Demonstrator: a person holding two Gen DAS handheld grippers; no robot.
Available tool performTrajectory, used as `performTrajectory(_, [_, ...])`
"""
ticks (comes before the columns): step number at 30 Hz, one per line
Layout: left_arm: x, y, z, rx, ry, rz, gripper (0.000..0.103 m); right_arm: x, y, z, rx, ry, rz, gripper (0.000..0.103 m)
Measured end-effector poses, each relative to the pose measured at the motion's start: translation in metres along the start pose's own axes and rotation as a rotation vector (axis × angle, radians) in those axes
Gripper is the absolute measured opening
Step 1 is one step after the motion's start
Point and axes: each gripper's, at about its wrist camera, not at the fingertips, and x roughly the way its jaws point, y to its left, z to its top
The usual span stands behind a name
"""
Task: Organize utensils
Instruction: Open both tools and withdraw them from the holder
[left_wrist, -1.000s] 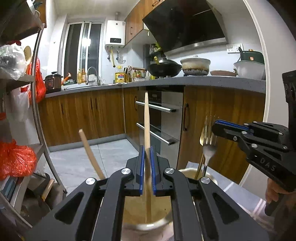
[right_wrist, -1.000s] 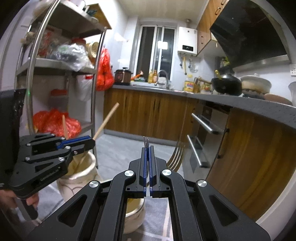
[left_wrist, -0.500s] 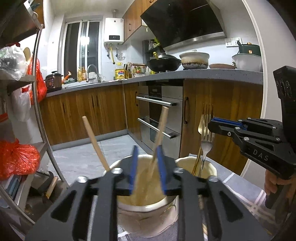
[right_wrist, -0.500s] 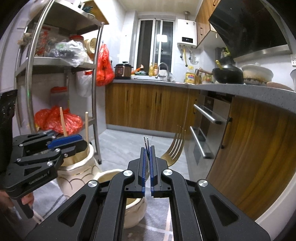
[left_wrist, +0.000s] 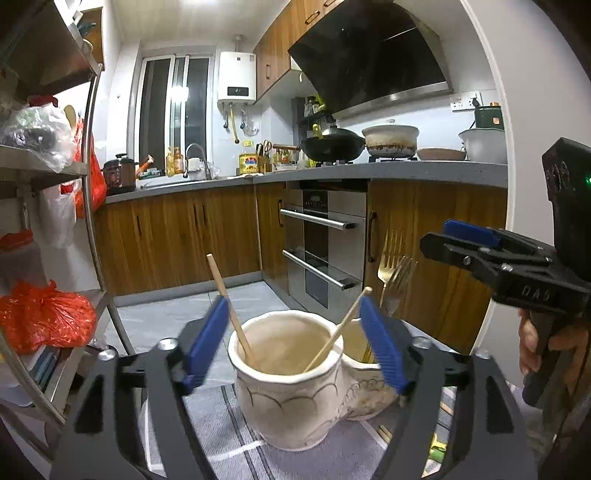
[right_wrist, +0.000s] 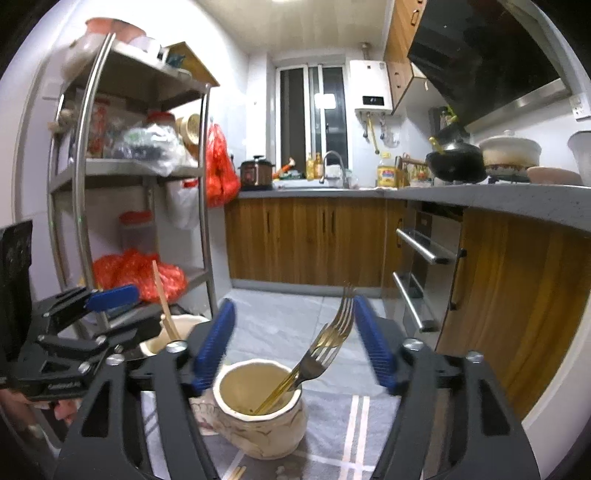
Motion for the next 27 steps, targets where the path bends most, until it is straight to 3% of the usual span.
performTrajectory(2, [-0.009, -0.001, 0.0, -0.004, -0.011, 0.005, 0.091, -0.011, -0.005, 0.002, 0.025, -0.03, -0.001, 0.097])
performTrajectory(4, [-0.017, -0.002, 0.001, -0.014, -0.019, 0.004, 0.098, -0.018, -0.009, 0.004, 0.041, -0.041, -0.02, 0.098])
performTrajectory(9, [-0.034, -0.008, -0.005, -0.021, 0.001, -0.013, 0.098, -0.028, -0.019, 0.0, 0.069, -0.027, -0.087, 0.098])
performTrajectory(16, [-0.05, -0.021, -0.03, -0.038, 0.061, -0.022, 0.098, -0.034, -0.023, -0.032, 0.055, 0.1, -0.137, 0.098])
performTrajectory(27, [-0.051, -0.054, -0.077, 0.021, 0.196, -0.043, 0.098, -0.027, -0.011, -0.072, 0.048, 0.324, -0.201, 0.098])
